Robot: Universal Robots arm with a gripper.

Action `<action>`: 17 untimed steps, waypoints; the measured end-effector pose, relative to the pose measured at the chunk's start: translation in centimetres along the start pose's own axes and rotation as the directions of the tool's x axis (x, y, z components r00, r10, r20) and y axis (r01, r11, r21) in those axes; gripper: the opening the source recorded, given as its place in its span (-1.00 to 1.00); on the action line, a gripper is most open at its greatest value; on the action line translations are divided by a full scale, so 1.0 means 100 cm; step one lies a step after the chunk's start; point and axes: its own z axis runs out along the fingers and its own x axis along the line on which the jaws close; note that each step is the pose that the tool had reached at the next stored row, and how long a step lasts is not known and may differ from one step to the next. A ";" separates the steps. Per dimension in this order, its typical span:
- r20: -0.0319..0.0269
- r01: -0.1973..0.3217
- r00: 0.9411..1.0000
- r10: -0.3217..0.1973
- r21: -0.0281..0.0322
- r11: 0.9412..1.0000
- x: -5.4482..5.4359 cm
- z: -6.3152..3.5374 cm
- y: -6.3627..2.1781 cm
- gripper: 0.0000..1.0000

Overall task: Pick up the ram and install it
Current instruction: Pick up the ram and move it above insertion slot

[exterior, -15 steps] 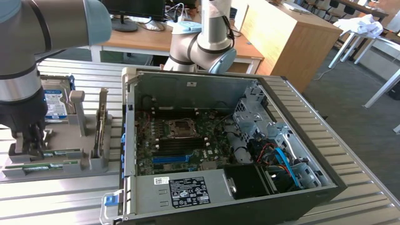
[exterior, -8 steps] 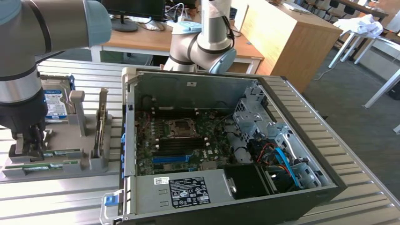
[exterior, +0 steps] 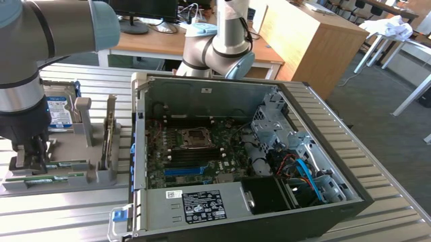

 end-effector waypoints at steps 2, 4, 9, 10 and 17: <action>0.000 0.000 1.000 0.000 0.000 1.000 0.000 0.0026 -0.0001 -0.40; 0.000 0.000 1.000 0.000 0.000 1.000 0.000 0.0051 -0.0003 -0.40; 0.000 0.000 1.000 0.000 0.000 1.000 0.000 0.0102 -0.0005 -0.40; 0.000 0.000 1.000 0.000 0.000 1.000 0.000 0.0112 -0.0006 -0.40; 0.000 0.000 1.000 0.000 0.000 1.000 0.002 0.0135 -0.0006 -0.40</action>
